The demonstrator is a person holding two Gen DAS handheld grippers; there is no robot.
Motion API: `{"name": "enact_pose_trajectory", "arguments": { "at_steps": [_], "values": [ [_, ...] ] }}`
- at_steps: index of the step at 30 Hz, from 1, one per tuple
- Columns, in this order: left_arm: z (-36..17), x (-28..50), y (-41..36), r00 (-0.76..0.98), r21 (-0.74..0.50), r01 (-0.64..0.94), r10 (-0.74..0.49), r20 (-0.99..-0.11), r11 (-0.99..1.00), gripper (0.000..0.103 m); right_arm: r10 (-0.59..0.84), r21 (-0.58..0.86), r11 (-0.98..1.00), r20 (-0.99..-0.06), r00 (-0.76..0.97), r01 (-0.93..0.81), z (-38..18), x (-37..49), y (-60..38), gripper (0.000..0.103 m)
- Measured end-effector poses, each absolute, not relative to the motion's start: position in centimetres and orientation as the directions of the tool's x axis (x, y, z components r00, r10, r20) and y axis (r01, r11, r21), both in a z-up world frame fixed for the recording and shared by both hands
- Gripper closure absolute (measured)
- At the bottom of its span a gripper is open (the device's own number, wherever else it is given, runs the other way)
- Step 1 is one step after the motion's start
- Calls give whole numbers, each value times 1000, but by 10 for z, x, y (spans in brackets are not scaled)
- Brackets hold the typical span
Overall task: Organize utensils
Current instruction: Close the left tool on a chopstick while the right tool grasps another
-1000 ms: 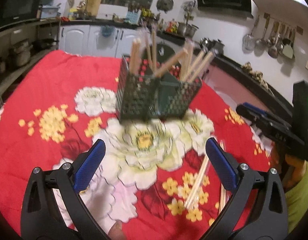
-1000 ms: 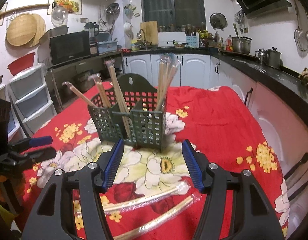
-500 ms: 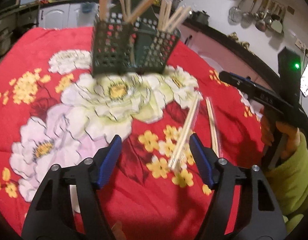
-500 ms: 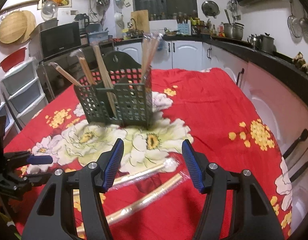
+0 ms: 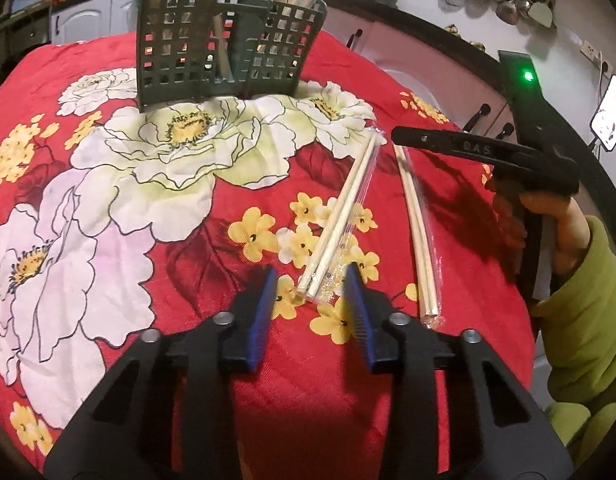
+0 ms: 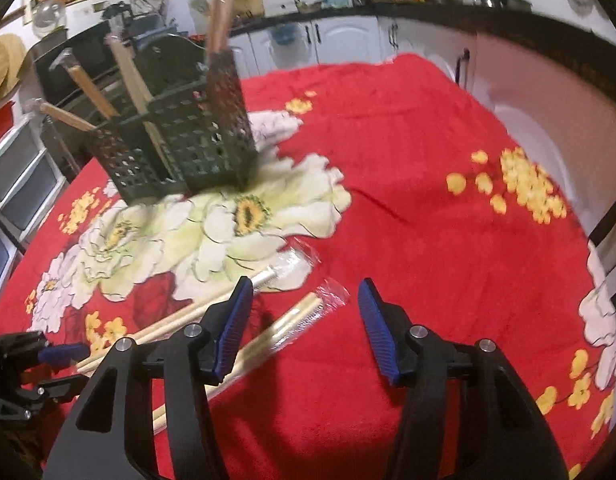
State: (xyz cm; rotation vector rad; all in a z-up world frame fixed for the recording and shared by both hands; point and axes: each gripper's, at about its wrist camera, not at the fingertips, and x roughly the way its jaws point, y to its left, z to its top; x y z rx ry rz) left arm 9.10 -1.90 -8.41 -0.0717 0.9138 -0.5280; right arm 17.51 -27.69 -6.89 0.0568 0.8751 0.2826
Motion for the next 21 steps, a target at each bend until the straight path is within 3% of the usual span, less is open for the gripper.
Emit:
{"name": "enact_pose_trajectory", "arguments": {
  "at_steps": [5, 12, 21],
  "values": [
    [-86, 94, -17, 485, -299, 399, -477, -733, 867, 88, 272, 197, 962, -768, 580, -191, -80, 184, -280, 60],
    [-85, 92, -8, 479, -329, 396, -498, -722, 857, 96, 276, 198, 961, -760, 589, -195, -79, 185, -280, 92],
    [-54, 86, 5, 549, -330, 409, -518, -655, 851, 100, 338, 253, 941, -694, 635, -224, -54, 175, -285, 99]
  ]
}}
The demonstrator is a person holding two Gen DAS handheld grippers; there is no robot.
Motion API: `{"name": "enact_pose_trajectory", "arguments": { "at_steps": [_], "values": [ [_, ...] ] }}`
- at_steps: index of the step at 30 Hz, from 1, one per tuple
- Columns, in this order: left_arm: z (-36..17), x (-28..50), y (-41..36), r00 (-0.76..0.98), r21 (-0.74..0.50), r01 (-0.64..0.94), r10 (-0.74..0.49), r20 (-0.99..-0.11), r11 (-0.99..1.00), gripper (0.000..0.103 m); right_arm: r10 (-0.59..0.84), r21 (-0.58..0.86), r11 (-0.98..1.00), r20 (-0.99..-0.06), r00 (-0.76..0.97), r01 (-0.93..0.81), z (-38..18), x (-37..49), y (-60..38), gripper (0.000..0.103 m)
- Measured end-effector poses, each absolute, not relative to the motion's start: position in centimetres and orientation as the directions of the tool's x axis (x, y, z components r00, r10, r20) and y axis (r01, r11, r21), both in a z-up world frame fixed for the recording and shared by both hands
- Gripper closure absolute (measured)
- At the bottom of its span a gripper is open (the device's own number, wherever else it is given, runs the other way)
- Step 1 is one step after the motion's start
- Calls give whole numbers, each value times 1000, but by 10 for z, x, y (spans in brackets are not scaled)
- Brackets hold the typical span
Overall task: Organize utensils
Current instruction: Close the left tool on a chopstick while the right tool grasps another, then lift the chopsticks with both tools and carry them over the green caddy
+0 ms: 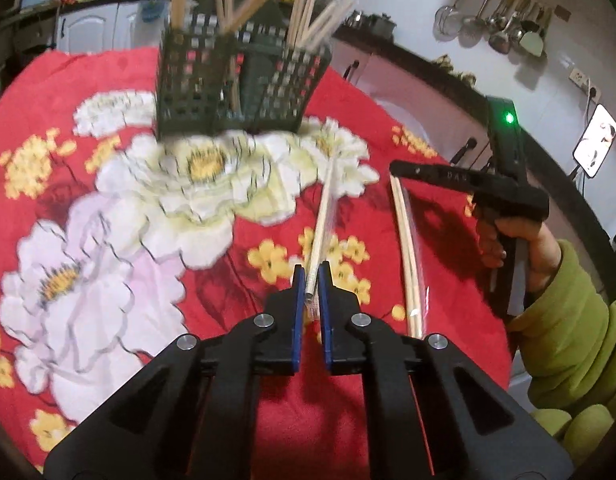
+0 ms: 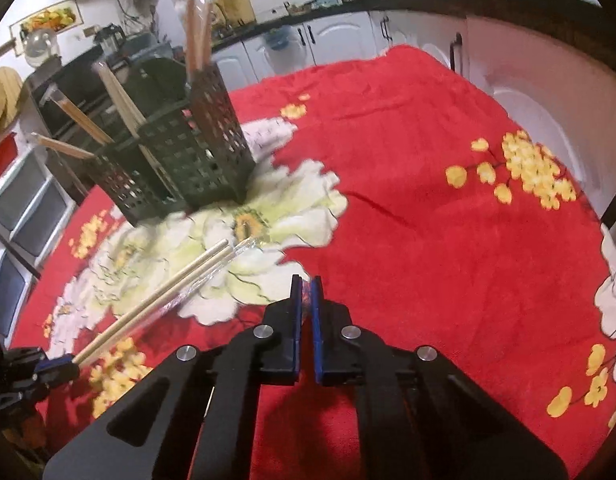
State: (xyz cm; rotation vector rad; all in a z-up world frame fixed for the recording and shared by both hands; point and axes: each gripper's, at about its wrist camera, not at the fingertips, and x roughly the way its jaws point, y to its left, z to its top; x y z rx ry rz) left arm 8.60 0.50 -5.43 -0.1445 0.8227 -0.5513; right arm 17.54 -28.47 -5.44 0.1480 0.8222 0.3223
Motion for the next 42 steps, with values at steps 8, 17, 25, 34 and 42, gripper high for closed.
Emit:
{"name": "enact_pose_trajectory", "arguments": {
  "at_steps": [8, 17, 25, 34, 42],
  "values": [
    [-14, 85, 19, 636, -300, 418, -512, -577, 857, 100, 384, 248, 923, -601, 700, -294, -10, 162, -273, 100],
    [31, 94, 23, 708, -279, 430, -513, -486, 859, 100, 435, 235, 901, -488, 757, -366, 37, 152, -257, 101],
    [77, 101, 24, 758, -230, 452, -507, -410, 862, 100, 450, 184, 893, -392, 802, -411, 80, 150, -247, 101],
    [121, 106, 32, 816, -158, 412, -441, -373, 897, 100, 460, 160, 888, -300, 836, -431, 121, 164, -241, 101],
    [150, 128, 31, 819, -106, 399, -405, -407, 911, 100, 488, 135, 872, -184, 853, -470, 173, 177, -230, 101]
  ]
}}
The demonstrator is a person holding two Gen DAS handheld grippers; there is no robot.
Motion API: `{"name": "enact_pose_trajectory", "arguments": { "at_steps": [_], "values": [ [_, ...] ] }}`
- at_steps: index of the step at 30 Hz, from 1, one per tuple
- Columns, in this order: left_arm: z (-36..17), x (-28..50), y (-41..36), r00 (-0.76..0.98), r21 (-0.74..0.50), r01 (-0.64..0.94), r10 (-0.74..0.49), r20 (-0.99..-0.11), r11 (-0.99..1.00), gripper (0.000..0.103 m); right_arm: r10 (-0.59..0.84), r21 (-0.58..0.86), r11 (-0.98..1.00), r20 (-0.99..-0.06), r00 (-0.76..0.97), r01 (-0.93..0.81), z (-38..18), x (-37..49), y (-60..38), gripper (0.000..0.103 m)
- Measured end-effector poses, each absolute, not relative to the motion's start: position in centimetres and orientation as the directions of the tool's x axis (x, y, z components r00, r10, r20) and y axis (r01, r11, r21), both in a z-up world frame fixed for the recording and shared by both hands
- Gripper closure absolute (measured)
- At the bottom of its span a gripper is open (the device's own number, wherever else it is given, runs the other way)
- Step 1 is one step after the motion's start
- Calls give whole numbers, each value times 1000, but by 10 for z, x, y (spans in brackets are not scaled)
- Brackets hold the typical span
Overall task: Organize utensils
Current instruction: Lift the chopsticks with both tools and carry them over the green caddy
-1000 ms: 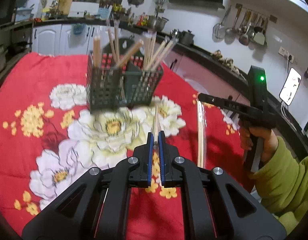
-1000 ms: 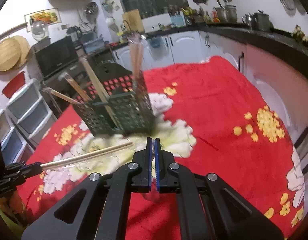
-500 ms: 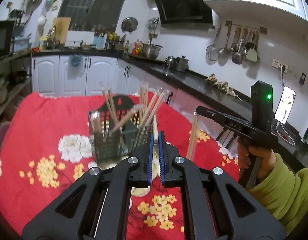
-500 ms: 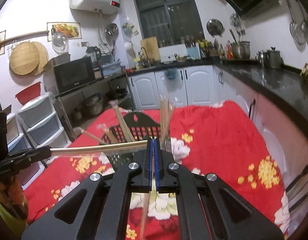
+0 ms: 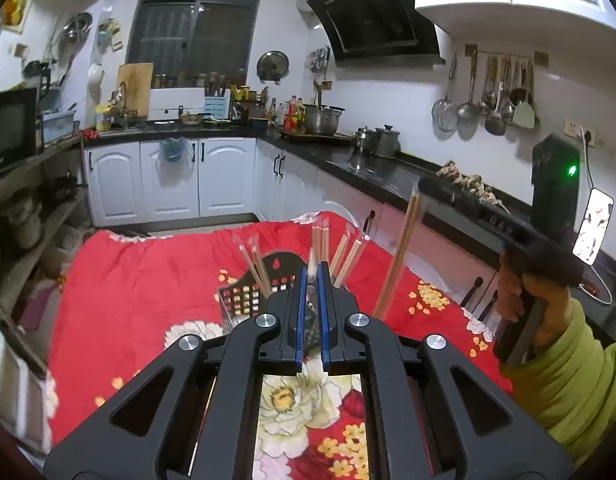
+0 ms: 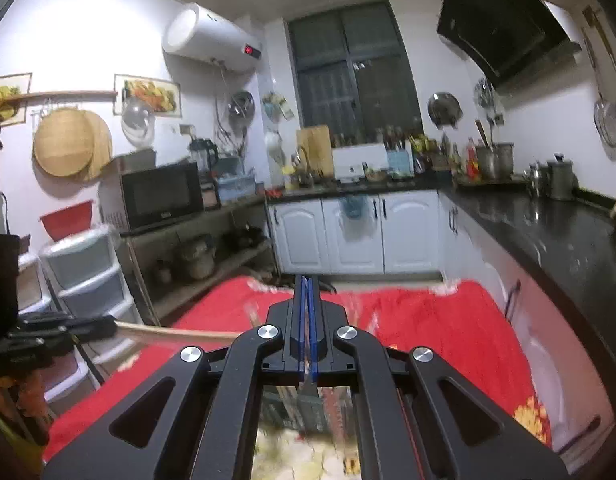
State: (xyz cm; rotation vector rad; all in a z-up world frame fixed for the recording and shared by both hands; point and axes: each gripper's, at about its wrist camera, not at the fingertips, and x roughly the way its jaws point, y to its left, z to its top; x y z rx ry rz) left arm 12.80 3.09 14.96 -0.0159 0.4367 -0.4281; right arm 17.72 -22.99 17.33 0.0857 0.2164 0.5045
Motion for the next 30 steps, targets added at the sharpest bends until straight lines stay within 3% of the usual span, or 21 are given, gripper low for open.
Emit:
{"name": "enact_pose_trajectory", "arguments": {
  "at_steps": [15, 30],
  "values": [
    [186, 164, 30, 755, 40, 435, -341, -560, 899, 100, 498, 143, 863, -78, 864, -485, 207, 220, -208, 101],
    [168, 196, 22, 703, 1, 452, -356, -615, 892, 100, 483, 141, 874, -131, 866, -466, 178, 250, -192, 101]
  ]
}}
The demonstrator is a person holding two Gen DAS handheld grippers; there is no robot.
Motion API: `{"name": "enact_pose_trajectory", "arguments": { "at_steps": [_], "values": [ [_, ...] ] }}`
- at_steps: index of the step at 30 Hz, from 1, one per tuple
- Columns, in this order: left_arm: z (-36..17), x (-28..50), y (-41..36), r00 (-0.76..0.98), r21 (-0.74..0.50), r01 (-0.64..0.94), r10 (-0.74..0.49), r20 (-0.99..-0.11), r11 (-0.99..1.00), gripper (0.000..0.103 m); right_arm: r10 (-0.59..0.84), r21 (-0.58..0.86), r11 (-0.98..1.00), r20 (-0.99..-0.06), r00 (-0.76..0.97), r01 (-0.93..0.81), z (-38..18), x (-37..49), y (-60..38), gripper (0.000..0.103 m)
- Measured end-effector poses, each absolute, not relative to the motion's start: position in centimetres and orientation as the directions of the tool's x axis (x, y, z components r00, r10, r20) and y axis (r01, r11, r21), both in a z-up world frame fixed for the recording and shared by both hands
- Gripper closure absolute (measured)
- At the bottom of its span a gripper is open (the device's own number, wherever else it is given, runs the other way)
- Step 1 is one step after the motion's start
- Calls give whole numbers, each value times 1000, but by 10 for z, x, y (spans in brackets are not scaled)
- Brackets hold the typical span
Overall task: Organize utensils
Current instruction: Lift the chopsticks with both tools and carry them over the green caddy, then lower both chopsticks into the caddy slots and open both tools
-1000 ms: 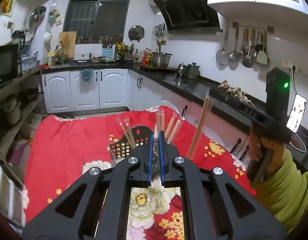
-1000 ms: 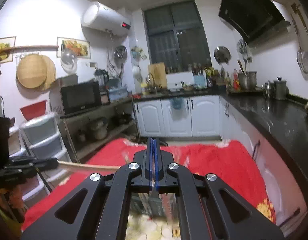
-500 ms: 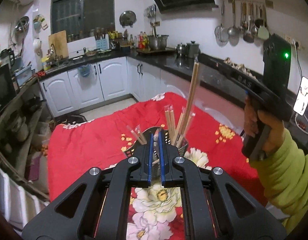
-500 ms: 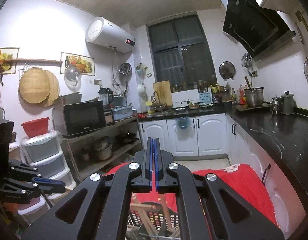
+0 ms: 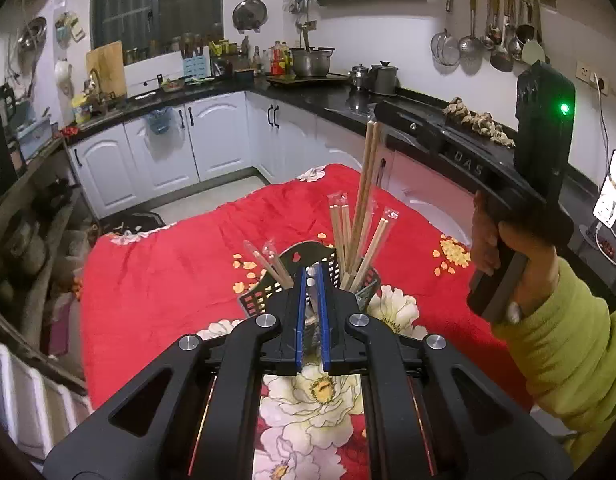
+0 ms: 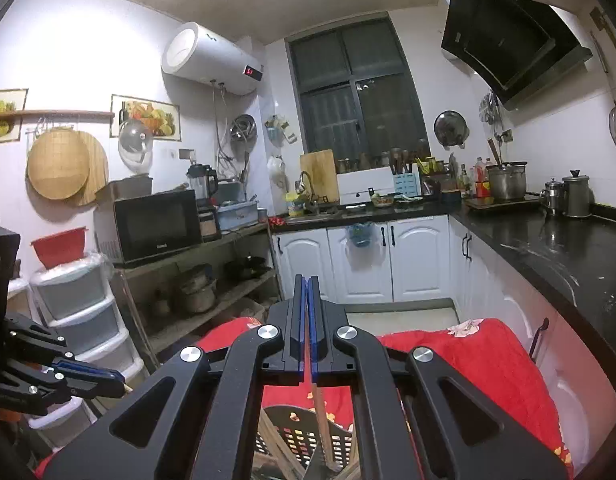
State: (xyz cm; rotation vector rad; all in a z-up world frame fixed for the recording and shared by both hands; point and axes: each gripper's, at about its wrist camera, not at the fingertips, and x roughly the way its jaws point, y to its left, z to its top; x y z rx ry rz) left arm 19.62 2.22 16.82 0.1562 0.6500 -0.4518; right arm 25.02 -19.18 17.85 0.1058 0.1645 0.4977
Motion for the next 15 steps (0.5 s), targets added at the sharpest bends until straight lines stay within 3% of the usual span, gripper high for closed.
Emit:
{"name": "enact_pose_trajectory", "arguments": {
  "at_steps": [11, 13, 14, 15],
  "values": [
    [143, 216, 12, 701, -73, 445, -398, -591, 893, 100, 439, 133, 898, -212, 873, -419, 152, 260, -185, 100],
    [140, 219, 11, 699, -95, 441, -408, -587, 892, 99, 431, 141, 902, -229, 873, -409, 147, 259, -188, 87],
    [139, 221, 11, 699, -99, 439, -409, -586, 893, 99, 431, 146, 902, -238, 870, -406, 145, 259, -190, 72],
    [138, 221, 11, 704, -96, 436, -405, -584, 895, 93, 430, 147, 902, -241, 870, -406, 143, 257, -192, 71]
  ]
}}
